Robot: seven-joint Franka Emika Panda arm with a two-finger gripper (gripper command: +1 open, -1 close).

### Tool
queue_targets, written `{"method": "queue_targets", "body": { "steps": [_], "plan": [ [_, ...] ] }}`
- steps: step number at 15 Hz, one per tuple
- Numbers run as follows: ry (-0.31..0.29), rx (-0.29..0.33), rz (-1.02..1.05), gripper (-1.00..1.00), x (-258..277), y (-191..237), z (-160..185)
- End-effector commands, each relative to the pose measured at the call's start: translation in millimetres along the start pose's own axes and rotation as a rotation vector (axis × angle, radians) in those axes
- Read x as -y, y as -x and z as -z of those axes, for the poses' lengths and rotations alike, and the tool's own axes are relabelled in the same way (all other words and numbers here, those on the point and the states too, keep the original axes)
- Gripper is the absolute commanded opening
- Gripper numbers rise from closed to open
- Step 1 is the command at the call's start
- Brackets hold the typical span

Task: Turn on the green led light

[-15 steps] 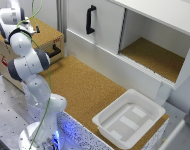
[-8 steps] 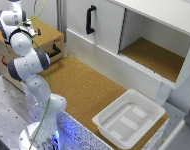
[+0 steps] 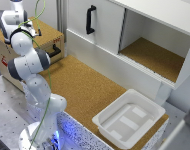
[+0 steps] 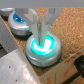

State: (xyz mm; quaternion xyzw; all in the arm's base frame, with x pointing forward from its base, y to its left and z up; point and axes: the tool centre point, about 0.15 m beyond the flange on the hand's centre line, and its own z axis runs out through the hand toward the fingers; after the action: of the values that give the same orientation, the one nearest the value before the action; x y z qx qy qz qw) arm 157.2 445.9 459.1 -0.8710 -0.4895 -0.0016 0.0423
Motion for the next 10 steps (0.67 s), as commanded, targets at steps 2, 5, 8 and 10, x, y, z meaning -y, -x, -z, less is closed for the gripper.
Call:
{"method": "queue_targets", "body": {
  "steps": [2,5,8,10],
  "plan": [
    [0.154,-0.077,0.056,1.0,20,5,110],
    [0.131,-0.056,0.048,1.0,11,0,93],
    [0.107,-0.064,0.02,1.0,4,-2,84],
    [0.083,-0.101,0.001,1.0,-3,-1,85]
  ]
}}
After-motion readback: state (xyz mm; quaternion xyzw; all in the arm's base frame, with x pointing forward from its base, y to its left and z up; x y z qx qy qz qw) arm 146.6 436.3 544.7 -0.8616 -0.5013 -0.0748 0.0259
